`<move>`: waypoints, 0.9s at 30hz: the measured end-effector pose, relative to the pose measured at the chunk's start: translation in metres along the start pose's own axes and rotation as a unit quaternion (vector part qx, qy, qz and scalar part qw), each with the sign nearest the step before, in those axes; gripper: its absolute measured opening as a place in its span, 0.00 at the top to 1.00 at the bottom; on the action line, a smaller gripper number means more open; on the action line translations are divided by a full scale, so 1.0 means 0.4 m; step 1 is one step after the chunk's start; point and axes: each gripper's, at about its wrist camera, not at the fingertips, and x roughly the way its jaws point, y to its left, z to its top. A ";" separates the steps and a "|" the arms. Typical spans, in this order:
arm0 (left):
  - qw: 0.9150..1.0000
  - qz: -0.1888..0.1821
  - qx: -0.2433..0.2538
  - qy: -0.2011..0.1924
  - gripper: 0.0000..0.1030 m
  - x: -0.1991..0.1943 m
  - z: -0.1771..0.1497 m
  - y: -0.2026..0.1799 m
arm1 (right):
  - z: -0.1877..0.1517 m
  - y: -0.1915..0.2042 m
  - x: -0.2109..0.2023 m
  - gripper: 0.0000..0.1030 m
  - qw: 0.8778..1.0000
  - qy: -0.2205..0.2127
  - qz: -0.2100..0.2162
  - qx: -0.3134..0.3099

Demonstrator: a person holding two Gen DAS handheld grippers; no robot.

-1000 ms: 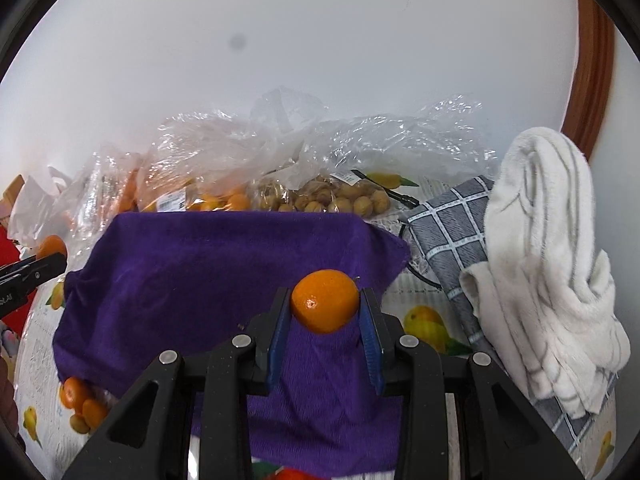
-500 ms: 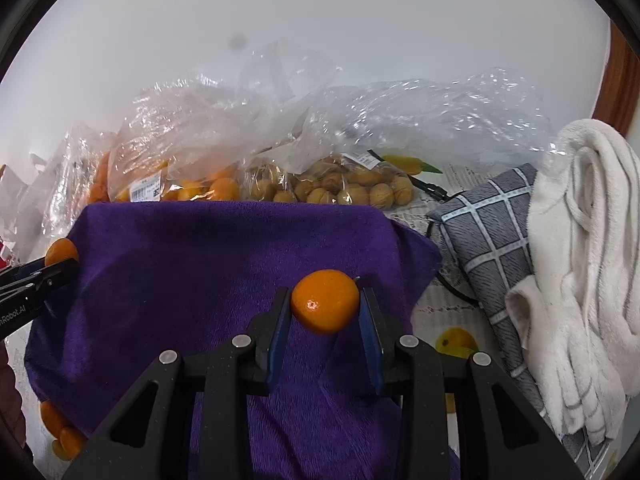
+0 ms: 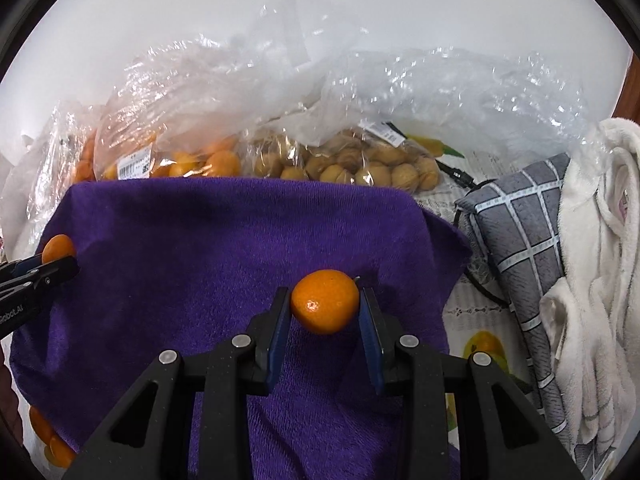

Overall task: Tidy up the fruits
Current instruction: 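Carry both oranges onto the purple towel and open both grippers, then grasp an oval orange kumquat with the right gripper while the left grasps a yellow-green fruit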

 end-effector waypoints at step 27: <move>0.996 -0.005 -0.003 -0.084 0.36 -0.297 -0.145 0.021 | -0.151 -0.019 -0.368 0.27 0.994 -0.092 -0.057 0.003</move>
